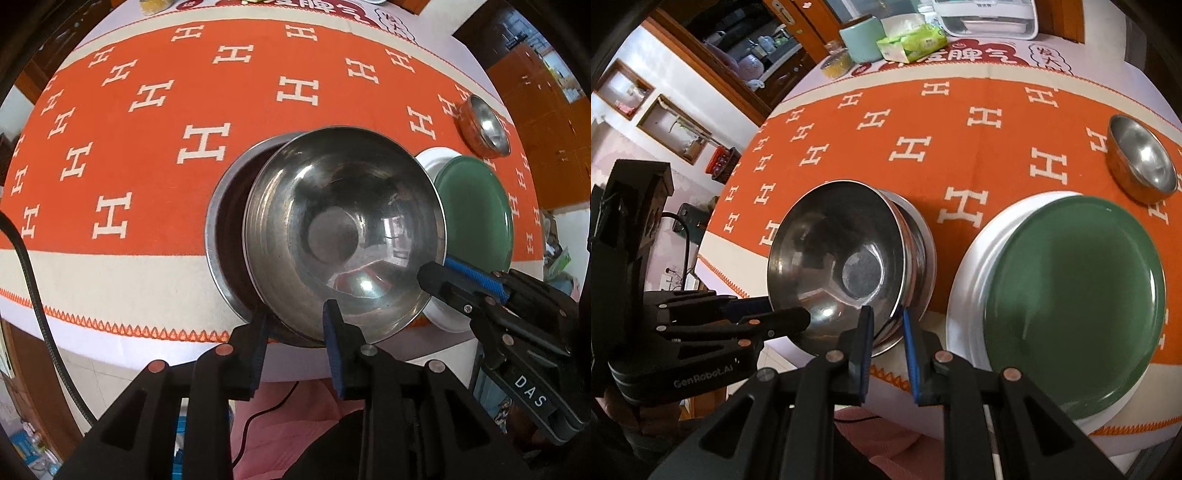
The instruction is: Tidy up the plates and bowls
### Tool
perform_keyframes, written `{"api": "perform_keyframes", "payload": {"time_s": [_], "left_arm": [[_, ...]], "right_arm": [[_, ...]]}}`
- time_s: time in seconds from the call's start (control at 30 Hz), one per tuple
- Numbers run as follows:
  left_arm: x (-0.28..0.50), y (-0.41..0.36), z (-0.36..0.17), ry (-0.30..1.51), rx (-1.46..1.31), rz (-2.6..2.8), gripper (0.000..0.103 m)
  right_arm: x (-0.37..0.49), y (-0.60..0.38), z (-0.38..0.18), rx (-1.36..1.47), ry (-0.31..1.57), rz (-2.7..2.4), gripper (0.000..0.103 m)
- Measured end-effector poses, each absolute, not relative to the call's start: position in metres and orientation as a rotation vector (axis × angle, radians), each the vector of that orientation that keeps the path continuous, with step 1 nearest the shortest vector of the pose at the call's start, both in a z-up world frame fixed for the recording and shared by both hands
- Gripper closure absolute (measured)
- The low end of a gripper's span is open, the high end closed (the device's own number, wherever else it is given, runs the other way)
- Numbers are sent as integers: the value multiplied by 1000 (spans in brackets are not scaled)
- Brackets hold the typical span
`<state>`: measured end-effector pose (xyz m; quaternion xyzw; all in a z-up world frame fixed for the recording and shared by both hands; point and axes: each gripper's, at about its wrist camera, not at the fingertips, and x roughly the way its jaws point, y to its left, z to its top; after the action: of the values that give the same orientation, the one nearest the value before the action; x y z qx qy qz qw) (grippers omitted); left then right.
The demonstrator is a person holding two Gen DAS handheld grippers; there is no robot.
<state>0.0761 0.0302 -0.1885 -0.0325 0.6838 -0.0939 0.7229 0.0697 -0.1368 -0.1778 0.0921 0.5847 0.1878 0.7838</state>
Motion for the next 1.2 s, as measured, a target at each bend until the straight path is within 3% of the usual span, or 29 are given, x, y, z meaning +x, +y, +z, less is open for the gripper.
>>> {"api": "perform_keyframes", "payload": {"time_s": [0.27, 0.47, 0.93, 1.2], "left_arm": [[80, 32, -189, 1509, -32, -262, 68], [80, 34, -184, 1477, -14, -333, 68], [81, 44, -145, 1249, -44, -425, 66], [83, 43, -121, 1084, -103, -393, 58]], "right_arm": [[66, -136, -181, 268, 1266, 367, 87], [65, -124, -178, 263, 1242, 346, 87], [60, -113, -156, 239, 1088, 310, 87], [52, -145, -133, 280, 912, 229, 87]]}}
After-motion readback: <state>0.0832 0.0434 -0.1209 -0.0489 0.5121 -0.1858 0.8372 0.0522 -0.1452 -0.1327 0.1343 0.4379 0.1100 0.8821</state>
